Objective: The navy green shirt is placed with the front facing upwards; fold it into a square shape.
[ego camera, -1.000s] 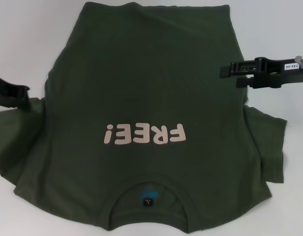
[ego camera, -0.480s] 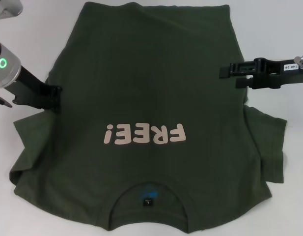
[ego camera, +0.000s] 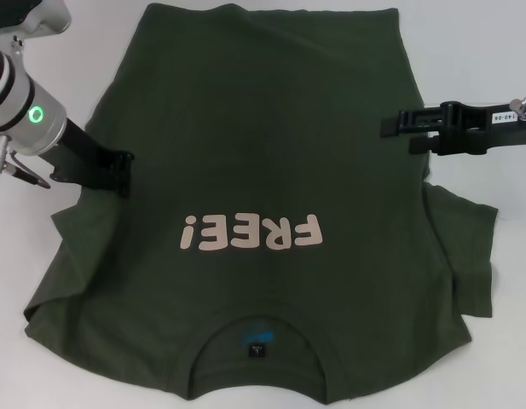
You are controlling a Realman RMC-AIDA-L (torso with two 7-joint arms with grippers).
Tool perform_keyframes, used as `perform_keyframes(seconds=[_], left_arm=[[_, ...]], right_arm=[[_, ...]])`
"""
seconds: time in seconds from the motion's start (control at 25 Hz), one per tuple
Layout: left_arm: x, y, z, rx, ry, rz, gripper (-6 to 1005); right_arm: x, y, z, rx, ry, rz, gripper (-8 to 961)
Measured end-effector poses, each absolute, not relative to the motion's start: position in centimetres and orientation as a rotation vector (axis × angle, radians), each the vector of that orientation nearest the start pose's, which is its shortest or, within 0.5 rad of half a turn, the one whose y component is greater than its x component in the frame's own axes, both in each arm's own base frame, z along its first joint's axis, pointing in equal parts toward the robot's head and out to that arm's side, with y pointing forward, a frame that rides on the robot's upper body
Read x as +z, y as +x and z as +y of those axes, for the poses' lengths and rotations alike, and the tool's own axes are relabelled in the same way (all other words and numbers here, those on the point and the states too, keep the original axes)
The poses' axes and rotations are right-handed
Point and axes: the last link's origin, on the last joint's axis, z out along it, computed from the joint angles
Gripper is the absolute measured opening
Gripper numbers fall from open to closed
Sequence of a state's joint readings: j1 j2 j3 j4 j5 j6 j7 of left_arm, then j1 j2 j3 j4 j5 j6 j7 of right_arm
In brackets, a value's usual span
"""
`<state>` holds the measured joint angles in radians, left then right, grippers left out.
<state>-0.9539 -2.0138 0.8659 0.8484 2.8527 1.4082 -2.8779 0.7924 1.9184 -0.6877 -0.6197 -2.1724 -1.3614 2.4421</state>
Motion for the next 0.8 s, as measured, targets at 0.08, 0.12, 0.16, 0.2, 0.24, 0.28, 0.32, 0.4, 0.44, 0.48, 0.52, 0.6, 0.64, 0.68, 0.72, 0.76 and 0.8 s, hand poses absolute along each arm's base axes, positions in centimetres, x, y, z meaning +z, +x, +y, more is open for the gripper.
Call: perform_keyframes(seconds=[0.08,0.12,0.16,0.2,0.24,0.28,0.32,0.4,0.44,0.48,0.52,0.6,0.64,0.68,0.72,0.76,0.8], left_arm=[[4.1,-19.8,43.9,0.252,-2.061,-1.567,87],[4.0,-19.8,44.0,0.25,-2.064,-1.563,90],[3.9,-19.7,44.0,0.25,-2.067,-1.56,93],[3.8,-19.7,44.0,0.252,-2.074,-1.551,95],[3.7,-19.7,44.0,0.259,-2.084,-1.54,98],[3.6,-19.7,44.0,0.267,-2.099,-1.527,100],[3.4,-19.7,44.0,0.277,-2.122,-1.506,103],[3.3,-19.6,44.1,0.285,-2.136,-1.484,108],[3.2,-19.6,44.1,0.285,-2.138,-1.475,110],[3.1,-19.7,44.1,0.283,-2.136,-1.468,113],[3.1,-19.7,44.1,0.28,-2.136,-1.465,145],[2.8,-19.5,44.0,0.267,-2.152,-1.464,210],[2.6,-19.3,43.9,0.251,-2.181,-1.463,242],[2.5,-19.1,43.7,0.236,-2.21,-1.464,275],[2.4,-18.9,43.6,0.221,-2.235,-1.467,307],[2.3,-18.7,43.3,0.188,-2.281,-1.473,329],[2.5,-18.6,43.2,0.16,-2.302,-1.478,350]], right_arm=[[5.6,22.7,42.6,0.57,-2.262,1.682,851],[5.6,22.7,42.6,0.571,-2.262,1.682,851],[5.6,22.7,42.6,0.571,-2.261,1.682,851],[5.6,22.7,42.6,0.572,-2.26,1.682,851],[5.6,22.7,42.6,0.573,-2.259,1.682,851],[5.6,22.7,42.6,0.573,-2.259,1.681,851],[5.6,22.7,42.6,0.573,-2.259,1.681,851],[5.6,22.7,42.6,0.571,-2.259,1.681,851],[5.6,22.7,42.6,0.57,-2.259,1.681,851],[5.6,22.8,42.6,0.57,-2.259,1.68,851],[5.7,22.8,42.6,0.569,-2.258,1.68,851],[5.7,22.8,42.6,0.569,-2.255,1.68,851],[5.7,22.9,42.6,0.569,-2.254,1.68,851],[5.7,22.9,42.6,0.569,-2.254,1.68,851],[5.7,22.9,42.6,0.569,-2.254,1.68,851],[5.8,22.9,42.6,0.569,-2.253,1.679,851],[5.8,22.9,42.6,0.567,-2.253,1.679,851]])
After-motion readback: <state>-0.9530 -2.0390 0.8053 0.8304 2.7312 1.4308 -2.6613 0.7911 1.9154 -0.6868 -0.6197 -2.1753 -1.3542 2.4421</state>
